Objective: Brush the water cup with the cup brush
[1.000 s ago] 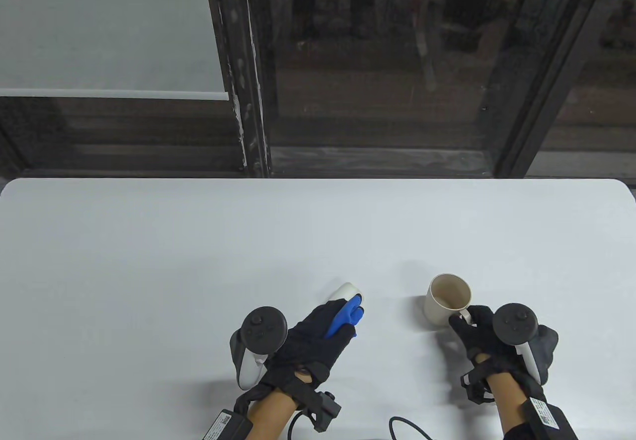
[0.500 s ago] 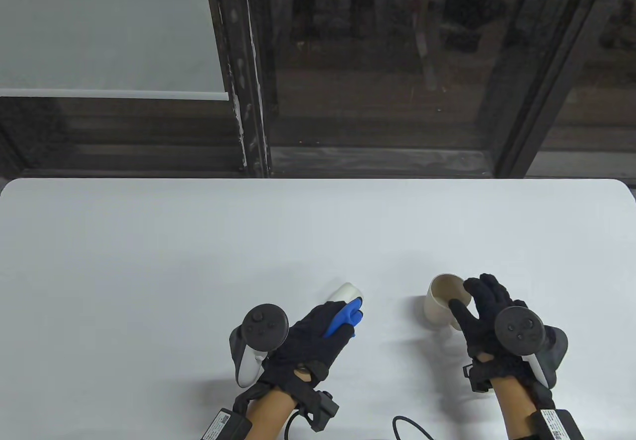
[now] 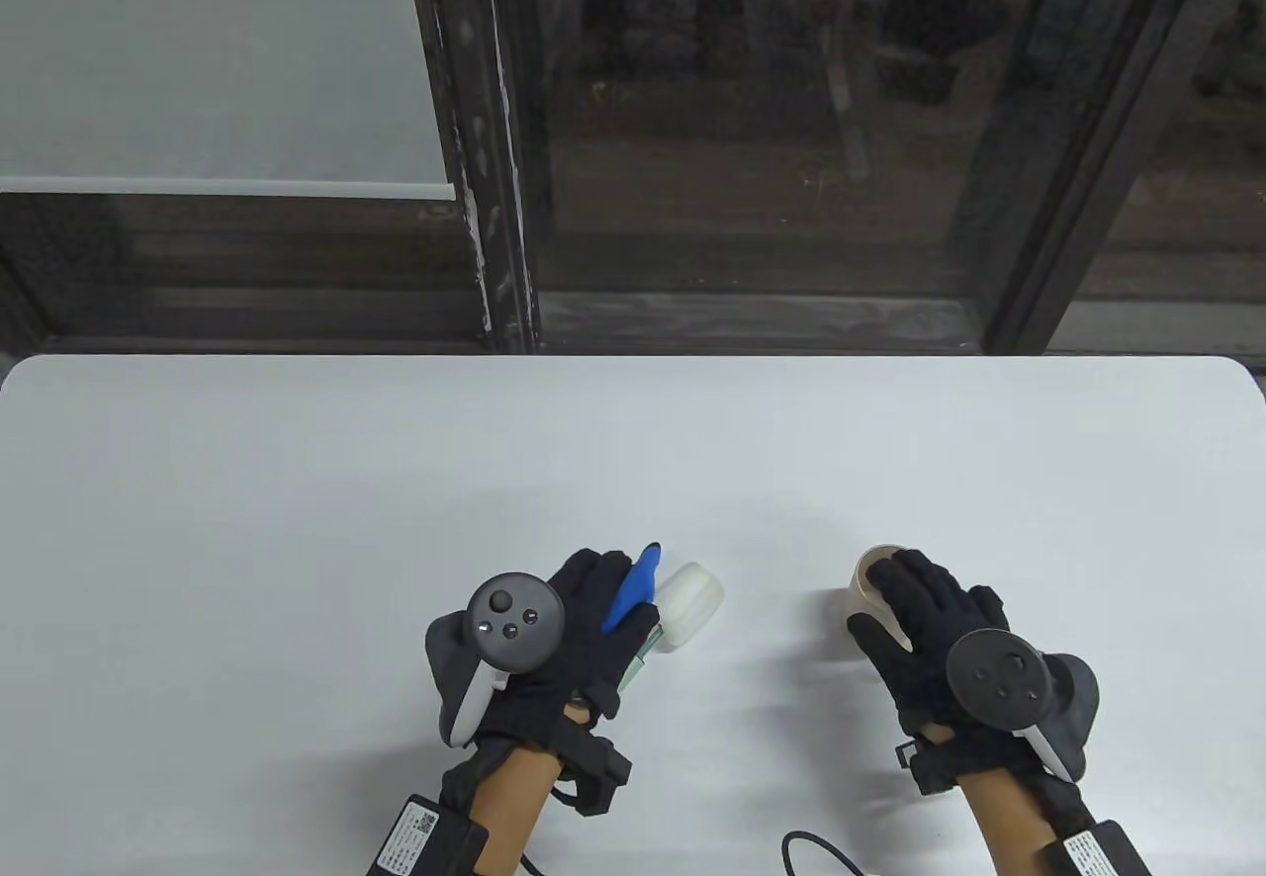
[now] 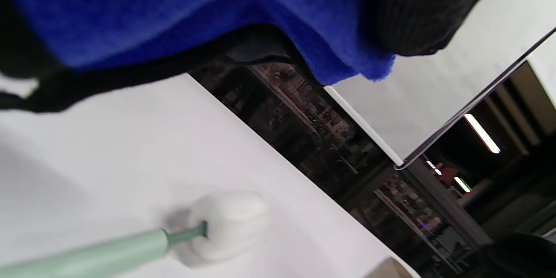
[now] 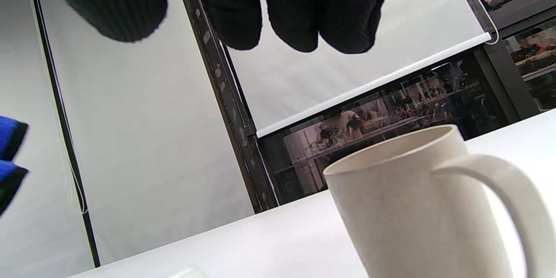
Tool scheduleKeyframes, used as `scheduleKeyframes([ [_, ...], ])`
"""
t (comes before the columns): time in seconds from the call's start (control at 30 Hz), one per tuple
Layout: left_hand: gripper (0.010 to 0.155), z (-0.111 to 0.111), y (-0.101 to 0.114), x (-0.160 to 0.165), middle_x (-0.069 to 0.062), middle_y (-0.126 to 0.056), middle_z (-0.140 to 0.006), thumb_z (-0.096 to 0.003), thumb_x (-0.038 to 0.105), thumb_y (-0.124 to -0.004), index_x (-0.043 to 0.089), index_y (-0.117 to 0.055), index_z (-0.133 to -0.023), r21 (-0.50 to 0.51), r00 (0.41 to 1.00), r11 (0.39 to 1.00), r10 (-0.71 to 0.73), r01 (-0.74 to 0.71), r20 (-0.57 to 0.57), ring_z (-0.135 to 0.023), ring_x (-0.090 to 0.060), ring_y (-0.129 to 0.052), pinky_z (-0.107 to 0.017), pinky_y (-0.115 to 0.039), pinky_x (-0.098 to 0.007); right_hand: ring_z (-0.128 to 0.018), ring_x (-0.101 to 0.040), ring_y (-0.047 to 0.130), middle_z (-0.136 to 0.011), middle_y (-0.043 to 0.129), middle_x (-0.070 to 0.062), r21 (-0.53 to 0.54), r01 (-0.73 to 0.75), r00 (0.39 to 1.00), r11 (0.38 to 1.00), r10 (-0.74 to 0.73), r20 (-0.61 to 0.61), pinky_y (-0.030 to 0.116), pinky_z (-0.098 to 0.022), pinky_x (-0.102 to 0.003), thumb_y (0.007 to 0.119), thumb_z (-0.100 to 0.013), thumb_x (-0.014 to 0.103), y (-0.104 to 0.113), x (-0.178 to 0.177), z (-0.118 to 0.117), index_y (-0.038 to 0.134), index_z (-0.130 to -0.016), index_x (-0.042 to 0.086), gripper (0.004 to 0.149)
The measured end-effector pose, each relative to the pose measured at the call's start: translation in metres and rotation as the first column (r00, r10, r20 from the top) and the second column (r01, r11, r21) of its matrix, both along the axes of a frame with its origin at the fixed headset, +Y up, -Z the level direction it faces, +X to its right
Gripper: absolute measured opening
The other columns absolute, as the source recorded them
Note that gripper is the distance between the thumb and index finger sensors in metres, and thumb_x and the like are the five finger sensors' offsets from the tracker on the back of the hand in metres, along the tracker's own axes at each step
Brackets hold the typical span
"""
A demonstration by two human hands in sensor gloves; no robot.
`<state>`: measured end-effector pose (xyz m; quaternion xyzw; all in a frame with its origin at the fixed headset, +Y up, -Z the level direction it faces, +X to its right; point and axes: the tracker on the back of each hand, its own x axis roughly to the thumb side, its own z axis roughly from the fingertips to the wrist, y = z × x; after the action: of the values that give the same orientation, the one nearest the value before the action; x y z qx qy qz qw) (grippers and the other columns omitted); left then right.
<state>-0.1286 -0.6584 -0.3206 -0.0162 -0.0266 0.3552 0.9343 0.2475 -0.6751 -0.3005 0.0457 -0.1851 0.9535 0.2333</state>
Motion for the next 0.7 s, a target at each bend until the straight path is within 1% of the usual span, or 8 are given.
scheduleKeyframes([
  [0.07,0.069,-0.014,-0.007,-0.010,-0.004,-0.058,-0.119,-0.0442,0.056,-0.083,0.032,-0.065,-0.106,-0.032,0.989,0.990,-0.138,0.137,-0.049,-0.111,-0.033,-0.059,-0.082,-0.047,-0.056,-0.097,-0.031,0.076,-0.102,0.069,-0.004,-0.008,0.003,1.000,1.000,-0.003,-0.002,0.055,-0.065,-0.064,0.070,-0.046,0.063,0.000,0.000,0.000,0.067,-0.100,0.034,0.062],
  [0.13,0.069,-0.027,-0.015,-0.020,-0.003,-0.056,-0.120,-0.0440,0.056,-0.083,0.032,-0.065,-0.106,-0.057,0.966,0.970,-0.242,0.238,-0.088,-0.112,-0.032,-0.058,-0.083,-0.046,-0.056,-0.096,-0.031,0.077,-0.102,0.069,-0.004,-0.010,0.005,1.000,1.000,-0.005,0.001,0.055,-0.065,-0.064,0.070,-0.046,0.063,0.000,0.000,0.000,0.067,-0.101,0.033,0.062],
  [0.23,0.068,-0.046,-0.030,-0.036,-0.002,-0.056,-0.120,-0.0437,0.057,-0.082,0.034,-0.065,-0.105,-0.120,0.925,0.933,-0.355,0.340,-0.134,-0.112,-0.031,-0.057,-0.083,-0.046,-0.056,-0.096,-0.031,0.077,-0.102,0.070,-0.004,-0.018,0.023,1.000,1.000,-0.023,0.004,0.055,-0.065,-0.064,0.071,-0.046,0.063,0.001,0.002,-0.001,0.068,-0.100,0.032,0.062],
  [0.27,0.068,-0.053,-0.039,-0.043,-0.001,-0.056,-0.120,-0.0436,0.057,-0.082,0.034,-0.065,-0.106,-0.162,0.906,0.914,-0.395,0.372,-0.151,-0.113,-0.030,-0.057,-0.083,-0.046,-0.056,-0.096,-0.031,0.077,-0.102,0.070,-0.005,-0.019,0.028,1.000,0.999,-0.028,0.005,0.055,-0.065,-0.064,0.071,-0.046,0.062,0.001,0.002,-0.001,0.068,-0.100,0.032,0.062],
  [0.37,0.068,-0.069,-0.063,-0.060,0.000,-0.056,-0.120,-0.0432,0.058,-0.081,0.035,-0.064,-0.105,-0.290,0.868,0.865,-0.467,0.409,-0.169,-0.113,-0.029,-0.056,-0.084,-0.045,-0.056,-0.097,-0.032,0.076,-0.101,0.070,-0.005,-0.028,0.033,0.999,0.999,-0.033,0.008,0.055,-0.065,-0.065,0.071,-0.046,0.062,0.001,0.003,-0.001,0.069,-0.100,0.031,0.062],
  [0.53,0.070,-0.083,-0.095,-0.076,0.003,-0.049,-0.122,-0.0433,0.058,-0.079,0.037,-0.058,-0.107,-0.417,0.849,0.823,-0.494,0.387,-0.186,-0.116,-0.027,-0.049,-0.085,-0.041,-0.056,-0.096,-0.032,0.077,-0.101,0.071,-0.005,-0.047,0.039,0.999,0.998,-0.039,0.005,0.055,-0.065,-0.065,0.071,-0.046,0.061,0.001,0.002,-0.001,0.070,-0.099,0.030,0.061],
  [0.67,0.077,-0.088,-0.112,-0.077,0.005,-0.044,-0.123,-0.0407,0.062,-0.078,0.040,-0.050,-0.109,-0.486,0.868,0.802,-0.471,0.348,-0.156,-0.118,-0.027,-0.044,-0.086,-0.036,-0.056,-0.096,-0.032,0.078,-0.101,0.071,-0.006,-0.061,0.044,0.999,0.997,-0.044,0.001,0.056,-0.065,-0.064,0.071,-0.047,0.061,0.000,0.002,-0.002,0.069,-0.100,0.029,0.062],
  [0.7,0.080,-0.088,-0.117,-0.077,0.005,-0.038,-0.124,-0.0392,0.065,-0.077,0.042,-0.045,-0.109,-0.498,0.876,0.800,-0.458,0.334,-0.149,-0.119,-0.026,-0.039,-0.087,-0.034,-0.056,-0.096,-0.033,0.077,-0.101,0.071,-0.006,-0.071,0.051,0.999,0.996,-0.051,0.003,0.056,-0.065,-0.064,0.070,-0.047,0.061,-0.001,0.002,-0.003,0.068,-0.101,0.029,0.063],
])
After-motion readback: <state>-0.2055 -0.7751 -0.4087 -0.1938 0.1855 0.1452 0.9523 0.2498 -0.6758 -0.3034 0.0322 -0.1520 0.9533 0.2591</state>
